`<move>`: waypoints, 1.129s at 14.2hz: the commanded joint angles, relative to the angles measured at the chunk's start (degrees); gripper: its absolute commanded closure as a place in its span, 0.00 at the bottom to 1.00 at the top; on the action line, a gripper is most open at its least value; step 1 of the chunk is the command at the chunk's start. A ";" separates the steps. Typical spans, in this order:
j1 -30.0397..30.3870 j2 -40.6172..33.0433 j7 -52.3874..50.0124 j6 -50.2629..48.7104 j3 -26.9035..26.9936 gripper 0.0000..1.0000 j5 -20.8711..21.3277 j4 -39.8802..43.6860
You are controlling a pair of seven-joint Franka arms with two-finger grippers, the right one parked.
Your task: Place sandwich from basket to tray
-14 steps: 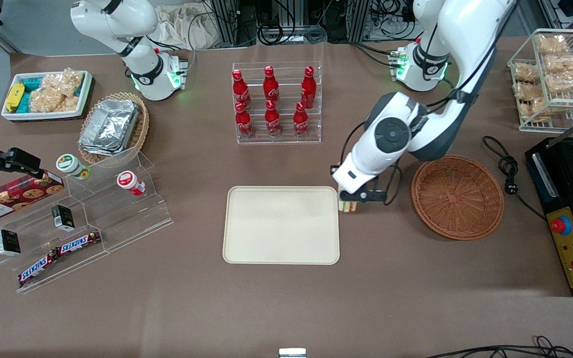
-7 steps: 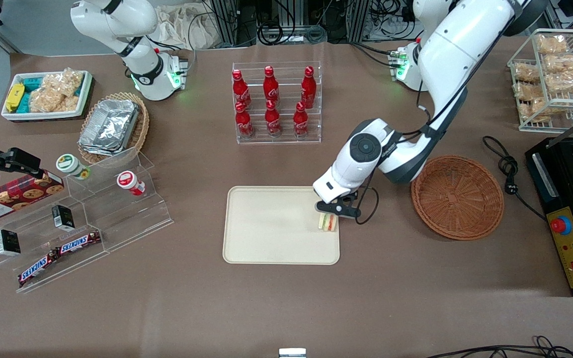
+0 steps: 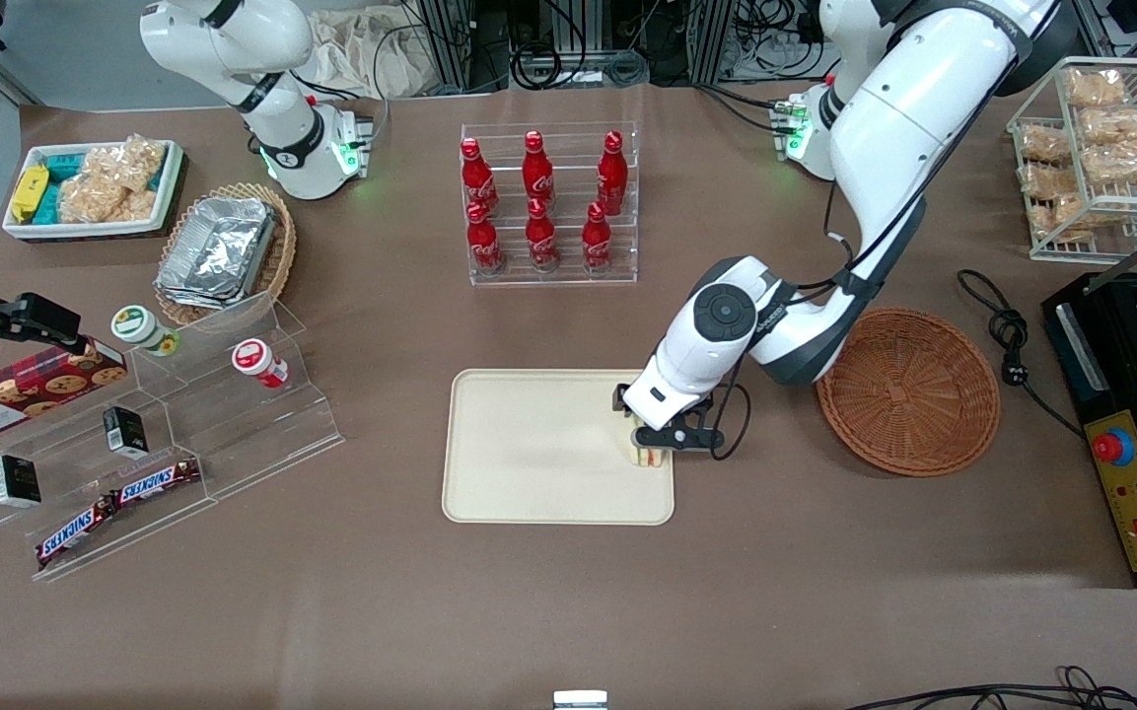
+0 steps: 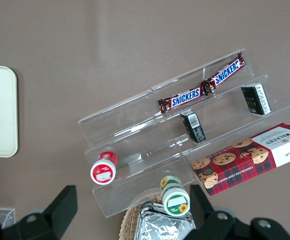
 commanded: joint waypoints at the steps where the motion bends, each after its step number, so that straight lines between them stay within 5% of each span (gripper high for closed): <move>1: 3.95 -8.73 -1.46 -7.83 -0.26 0.00 -0.03 -0.39; 4: 7.65 -17.43 2.21 -18.13 -1.32 0.00 -6.16 -0.21; 7: 11.77 -24.39 15.74 -32.69 -0.10 0.00 -18.63 4.85; 10: 11.18 -26.68 22.08 -54.40 6.12 0.00 -19.20 14.71; 12: 11.09 -32.72 31.29 -58.05 12.36 0.00 -20.24 14.12; 16: 7.85 -40.74 34.05 -59.82 21.07 0.00 -20.69 9.11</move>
